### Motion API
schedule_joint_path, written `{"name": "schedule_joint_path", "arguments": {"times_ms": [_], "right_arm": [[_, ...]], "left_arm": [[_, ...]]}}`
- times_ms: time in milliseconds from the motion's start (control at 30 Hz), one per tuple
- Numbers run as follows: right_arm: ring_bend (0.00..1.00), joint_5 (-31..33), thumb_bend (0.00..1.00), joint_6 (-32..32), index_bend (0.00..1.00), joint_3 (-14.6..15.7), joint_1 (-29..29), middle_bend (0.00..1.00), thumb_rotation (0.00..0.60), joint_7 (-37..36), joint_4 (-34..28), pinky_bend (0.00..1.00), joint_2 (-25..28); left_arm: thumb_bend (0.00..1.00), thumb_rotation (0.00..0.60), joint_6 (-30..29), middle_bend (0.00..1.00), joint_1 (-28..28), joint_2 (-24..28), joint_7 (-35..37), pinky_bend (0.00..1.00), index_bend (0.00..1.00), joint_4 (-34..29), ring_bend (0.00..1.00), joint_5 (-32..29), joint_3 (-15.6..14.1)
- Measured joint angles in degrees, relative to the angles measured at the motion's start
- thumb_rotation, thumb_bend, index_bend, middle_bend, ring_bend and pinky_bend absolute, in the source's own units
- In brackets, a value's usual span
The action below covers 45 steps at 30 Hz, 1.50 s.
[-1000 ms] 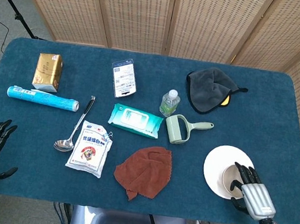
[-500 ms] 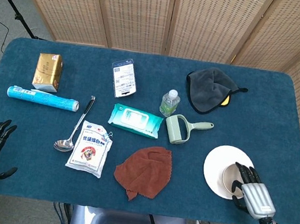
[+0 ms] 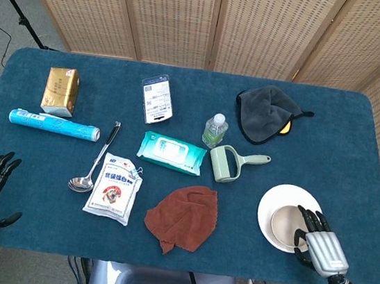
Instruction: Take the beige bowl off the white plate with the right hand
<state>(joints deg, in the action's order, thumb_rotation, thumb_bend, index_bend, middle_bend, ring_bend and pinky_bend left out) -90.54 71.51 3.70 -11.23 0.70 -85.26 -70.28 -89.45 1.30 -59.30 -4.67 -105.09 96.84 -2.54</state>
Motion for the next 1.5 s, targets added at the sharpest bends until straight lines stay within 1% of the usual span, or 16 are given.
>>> {"name": "schedule_joint_path", "arguments": {"times_ms": [300, 500, 567, 667, 833, 1133, 1300, 1500], "right_arm": [[0.00, -1.9, 0.52, 4.2, 0.68, -0.6, 0.6, 0.00, 0.600, -2.3, -0.8, 0.00, 1.0], [0.00, -3.9, 0.52, 8.6, 0.68, -1.5, 1.0, 0.00, 0.600, -4.7, -3.1, 0.00, 3.4], [0.00, -4.9, 0.52, 9.2, 0.68, -1.8, 0.7, 0.00, 0.600, -5.1, -4.1, 0.00, 4.5], [0.00, -6.9, 0.52, 7.7, 0.69, -1.8, -1.0, 0.00, 0.600, -4.6, -6.1, 0.00, 5.4], [0.00, -9.0, 0.52, 3.5, 0.69, -2.1, -4.7, 0.00, 0.600, -2.4, -9.6, 0.00, 5.6], [0.00, -10.2, 0.52, -1.0, 0.69, -2.0, -7.4, 0.00, 0.600, 3.3, -12.1, 0.00, 2.8], [0.00, -10.1, 0.52, -3.0, 0.69, -0.8, -7.7, 0.00, 0.600, 6.0, -11.5, 0.00, 0.4], [0.00, -11.0, 0.52, -3.2, 0.69, 1.5, -7.0, 0.00, 0.600, 6.4, -8.0, 0.00, -1.7]], "left_arm": [[0.12, 0.600, 0.1, 0.00, 0.0, 0.0, -0.1, 0.00, 0.00, 0.0, 0.00, 0.0, 0.0], [0.12, 0.600, 0.0, 0.00, 0.0, -0.1, -0.1, 0.00, 0.00, -0.1, 0.00, -0.7, 0.3], [0.12, 0.600, -0.1, 0.00, -0.1, -0.2, -0.4, 0.00, 0.00, -0.2, 0.00, -0.9, 0.4], [0.12, 0.600, -0.1, 0.00, -0.1, -0.5, -1.2, 0.00, 0.00, -0.3, 0.00, -1.0, 0.4], [0.12, 0.600, 0.0, 0.00, -0.2, -0.7, -1.6, 0.00, 0.00, -0.3, 0.00, -1.1, 0.5], [0.12, 0.600, -0.1, 0.00, -0.2, -0.5, -1.1, 0.00, 0.00, -0.3, 0.00, -1.4, 0.6], [0.12, 0.600, -0.4, 0.00, -0.3, -0.2, -0.2, 0.00, 0.00, -0.3, 0.00, -1.3, 0.6], [0.12, 0.600, -0.5, 0.00, -0.3, 0.2, 0.5, 0.00, 0.00, -0.1, 0.00, -1.1, 0.5]]}}
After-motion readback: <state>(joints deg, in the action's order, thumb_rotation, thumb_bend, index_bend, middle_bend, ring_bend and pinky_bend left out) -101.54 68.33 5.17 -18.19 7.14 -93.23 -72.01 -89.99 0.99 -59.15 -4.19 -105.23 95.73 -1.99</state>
